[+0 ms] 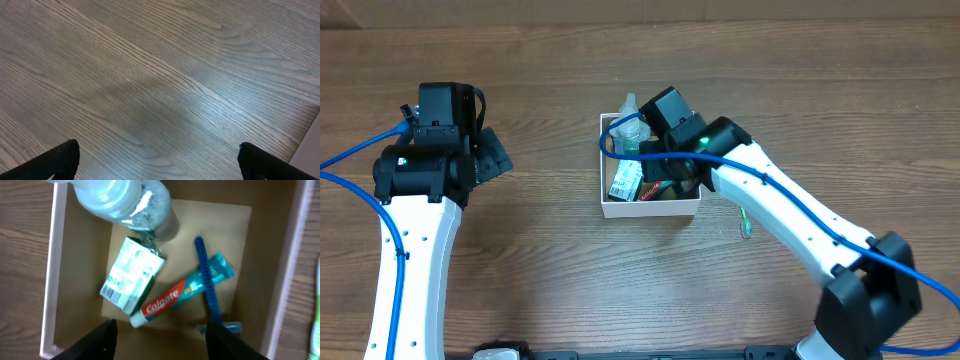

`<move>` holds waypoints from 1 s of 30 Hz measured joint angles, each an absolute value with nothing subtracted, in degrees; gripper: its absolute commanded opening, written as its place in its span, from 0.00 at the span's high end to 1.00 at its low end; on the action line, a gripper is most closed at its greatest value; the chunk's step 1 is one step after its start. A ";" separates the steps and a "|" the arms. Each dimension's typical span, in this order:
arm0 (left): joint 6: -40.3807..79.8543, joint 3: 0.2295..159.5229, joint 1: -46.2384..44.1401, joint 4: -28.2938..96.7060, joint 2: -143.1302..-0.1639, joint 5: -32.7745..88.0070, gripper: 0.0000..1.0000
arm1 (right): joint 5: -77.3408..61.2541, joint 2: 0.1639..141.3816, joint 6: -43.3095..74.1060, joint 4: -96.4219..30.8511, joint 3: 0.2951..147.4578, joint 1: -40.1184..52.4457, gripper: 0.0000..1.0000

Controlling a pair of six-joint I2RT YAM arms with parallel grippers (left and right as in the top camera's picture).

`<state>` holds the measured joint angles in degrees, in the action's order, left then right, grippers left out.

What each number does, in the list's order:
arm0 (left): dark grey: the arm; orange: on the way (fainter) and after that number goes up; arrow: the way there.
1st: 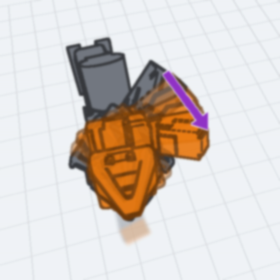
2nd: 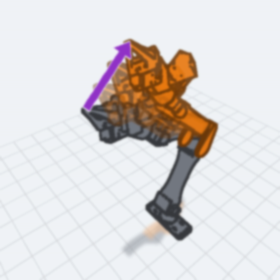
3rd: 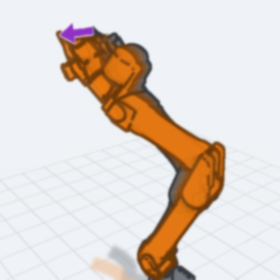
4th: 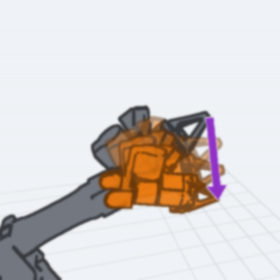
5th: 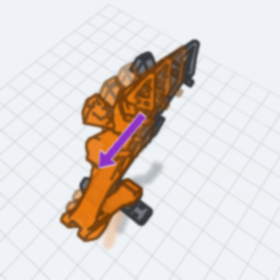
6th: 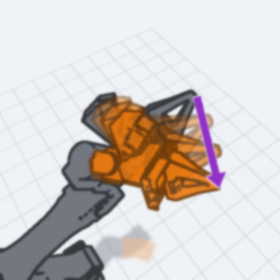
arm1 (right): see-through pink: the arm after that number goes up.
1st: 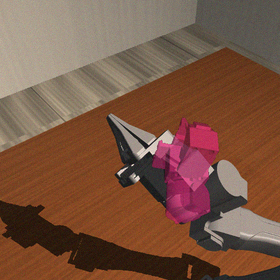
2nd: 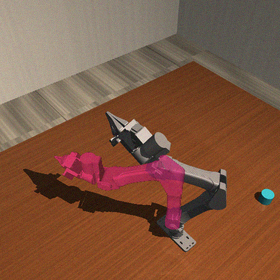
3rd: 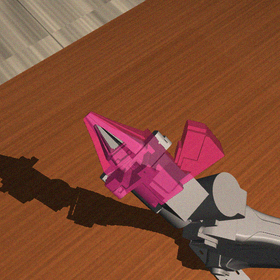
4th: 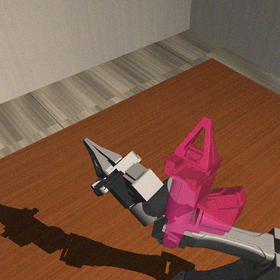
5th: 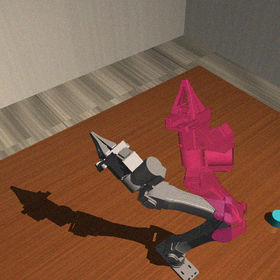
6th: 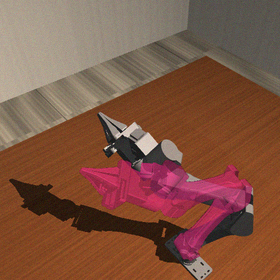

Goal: Pack container
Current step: 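Carry the blue razor with the right gripper and release it in the box, then move the right gripper to the green toothbrush and grasp it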

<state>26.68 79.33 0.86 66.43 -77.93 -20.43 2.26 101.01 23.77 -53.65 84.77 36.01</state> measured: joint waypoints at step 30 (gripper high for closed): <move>26.68 79.33 0.86 66.43 -77.93 -20.43 0.00 | 7.46 89.54 11.64 -30.46 47.20 15.14 0.39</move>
